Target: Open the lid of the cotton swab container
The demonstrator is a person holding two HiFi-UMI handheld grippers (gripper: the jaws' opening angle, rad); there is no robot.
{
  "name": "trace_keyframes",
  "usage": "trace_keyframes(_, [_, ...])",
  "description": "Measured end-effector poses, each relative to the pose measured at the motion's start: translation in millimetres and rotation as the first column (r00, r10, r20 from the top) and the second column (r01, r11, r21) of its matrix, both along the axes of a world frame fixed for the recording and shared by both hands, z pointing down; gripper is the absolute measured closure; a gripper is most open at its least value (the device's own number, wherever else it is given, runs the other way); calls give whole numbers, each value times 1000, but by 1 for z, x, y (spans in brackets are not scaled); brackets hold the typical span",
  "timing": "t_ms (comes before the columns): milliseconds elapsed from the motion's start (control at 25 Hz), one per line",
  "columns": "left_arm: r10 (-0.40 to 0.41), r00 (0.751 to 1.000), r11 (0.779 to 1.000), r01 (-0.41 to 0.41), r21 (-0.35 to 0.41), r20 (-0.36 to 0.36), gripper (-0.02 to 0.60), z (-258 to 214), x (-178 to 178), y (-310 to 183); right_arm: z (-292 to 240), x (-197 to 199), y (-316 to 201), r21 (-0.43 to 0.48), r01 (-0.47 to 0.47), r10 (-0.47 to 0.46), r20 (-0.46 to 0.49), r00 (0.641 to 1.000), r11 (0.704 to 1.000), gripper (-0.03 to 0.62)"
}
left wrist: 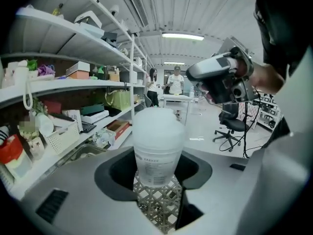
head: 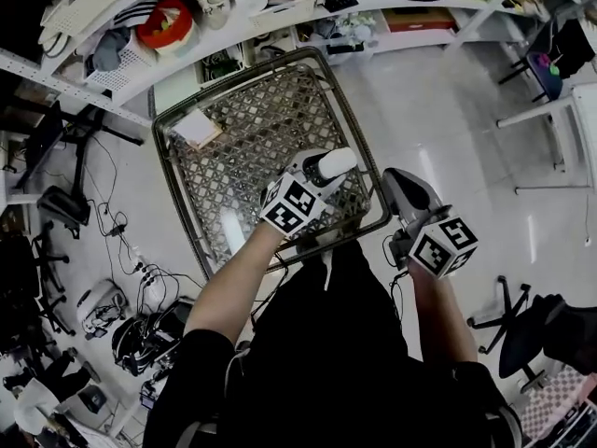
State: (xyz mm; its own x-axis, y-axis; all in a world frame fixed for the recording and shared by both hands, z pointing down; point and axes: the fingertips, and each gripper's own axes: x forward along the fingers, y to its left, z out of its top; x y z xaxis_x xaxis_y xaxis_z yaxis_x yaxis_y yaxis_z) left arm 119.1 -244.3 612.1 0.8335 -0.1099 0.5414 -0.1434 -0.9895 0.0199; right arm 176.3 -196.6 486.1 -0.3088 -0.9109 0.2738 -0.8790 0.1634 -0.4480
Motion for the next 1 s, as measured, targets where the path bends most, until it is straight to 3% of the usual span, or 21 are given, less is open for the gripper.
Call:
trace_keyframes(160, [5, 1000, 1000, -4, 24, -13, 376, -36, -11, 9, -21, -4, 7, 21, 15, -15, -4, 1000, 1000, 583])
trace_keyframes(440, [-6, 1000, 1000, 6, -12, 3, 376, -79, -26, 36, -60, -7, 12, 102, 80, -86, 48, 995, 992, 583])
trace_keyframes(640, [-82, 997, 996, 81, -20, -11, 376, -118, -34, 47, -74, -2, 21, 92, 185, -184, -20, 983, 978, 503])
trace_keyframes(840, [-96, 995, 995, 96, -4, 21, 376, -137, -37, 54, -96, 2, 31, 150, 298, -294, -52, 954, 943, 461])
trace_keyframes(1000, [-50, 999, 998, 50, -34, 23, 376, -141, -21, 57, -107, 5, 36, 205, 365, -351, -101, 931, 908, 448])
